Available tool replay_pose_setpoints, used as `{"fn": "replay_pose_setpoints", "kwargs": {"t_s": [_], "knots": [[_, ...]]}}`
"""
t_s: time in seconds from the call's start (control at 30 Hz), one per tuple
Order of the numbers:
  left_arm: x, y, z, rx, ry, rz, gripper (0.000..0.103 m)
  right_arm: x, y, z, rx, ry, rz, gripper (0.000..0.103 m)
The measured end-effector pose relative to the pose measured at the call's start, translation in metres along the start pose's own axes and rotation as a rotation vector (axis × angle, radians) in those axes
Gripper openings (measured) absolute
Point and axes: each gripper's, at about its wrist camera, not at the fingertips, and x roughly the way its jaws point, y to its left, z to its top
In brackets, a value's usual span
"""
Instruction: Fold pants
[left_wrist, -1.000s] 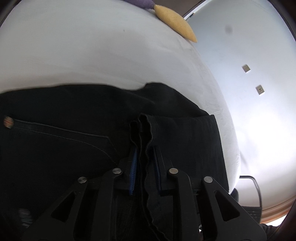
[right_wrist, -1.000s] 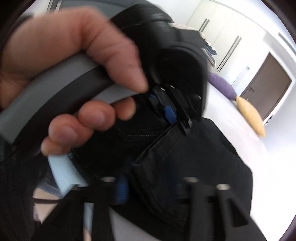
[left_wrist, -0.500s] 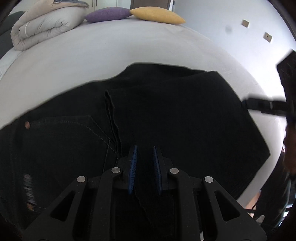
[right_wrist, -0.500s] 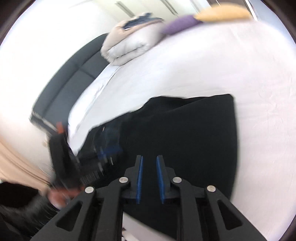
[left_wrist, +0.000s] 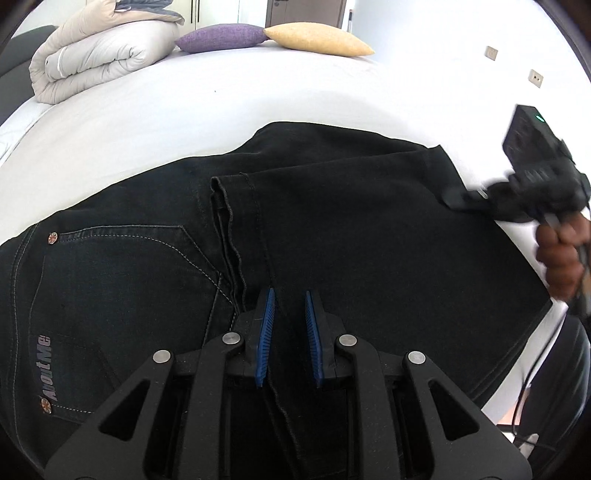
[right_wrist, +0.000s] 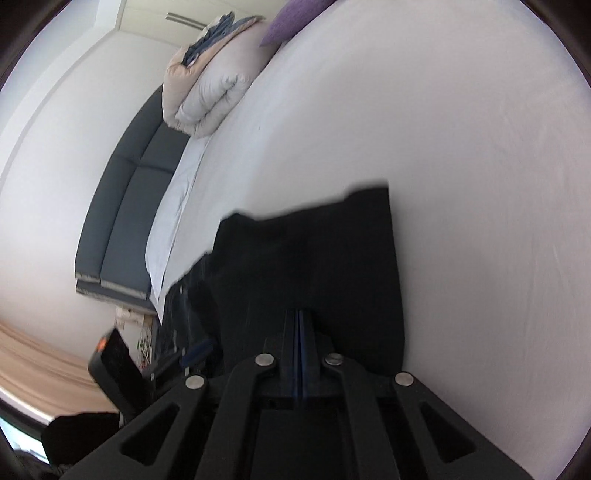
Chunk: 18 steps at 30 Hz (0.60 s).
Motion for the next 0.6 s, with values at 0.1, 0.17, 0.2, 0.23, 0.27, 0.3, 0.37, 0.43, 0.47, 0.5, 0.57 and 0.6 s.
{"fn": "replay_pose_setpoints", "kwargs": {"t_s": [0.1, 0.17, 0.2, 0.23, 0.27, 0.3, 0.37, 0.43, 0.47, 0.5, 0.57, 0.6], "knots": [[0.004, 0.004, 0.004, -0.011, -0.003, -0.006, 0.017, 0.000, 0.006, -0.033, -0.014, 0.044, 0.014, 0.002], [-0.003, 0.000, -0.003, -0.015, -0.005, -0.009, 0.017, -0.002, 0.011, -0.059, -0.033, 0.066, 0.006, 0.002], [-0.005, -0.001, -0.004, -0.016, -0.005, -0.009, 0.017, -0.003, 0.014, -0.068, -0.038, 0.071, 0.000, 0.002], [-0.007, -0.002, -0.004, -0.017, -0.006, -0.008, 0.017, -0.006, 0.019, -0.077, -0.041, 0.072, -0.015, 0.002], [-0.007, -0.002, -0.004, -0.017, -0.007, -0.008, 0.017, -0.009, 0.023, -0.084, -0.041, 0.072, -0.022, 0.002], [-0.008, -0.001, -0.004, -0.021, -0.009, -0.009, 0.017, -0.011, 0.027, -0.090, -0.041, 0.072, -0.027, 0.002], [-0.010, -0.001, -0.004, -0.027, -0.011, -0.014, 0.017, -0.012, 0.033, -0.101, -0.047, 0.071, -0.051, 0.002], [-0.010, 0.001, -0.005, -0.031, -0.013, -0.020, 0.017, -0.008, 0.034, -0.106, -0.058, 0.063, -0.087, 0.000], [-0.010, 0.003, -0.005, -0.036, -0.015, -0.024, 0.017, -0.006, 0.031, -0.106, -0.053, 0.059, -0.095, 0.000], [-0.011, 0.004, -0.005, -0.042, -0.016, -0.027, 0.017, -0.003, 0.029, -0.105, -0.050, 0.049, -0.091, 0.000], [-0.014, 0.008, -0.006, -0.069, -0.024, -0.045, 0.017, -0.001, 0.017, -0.104, -0.019, 0.022, -0.063, 0.000], [-0.017, 0.010, -0.006, -0.085, -0.029, -0.053, 0.017, 0.000, 0.012, -0.104, 0.004, 0.014, -0.044, 0.000]]}}
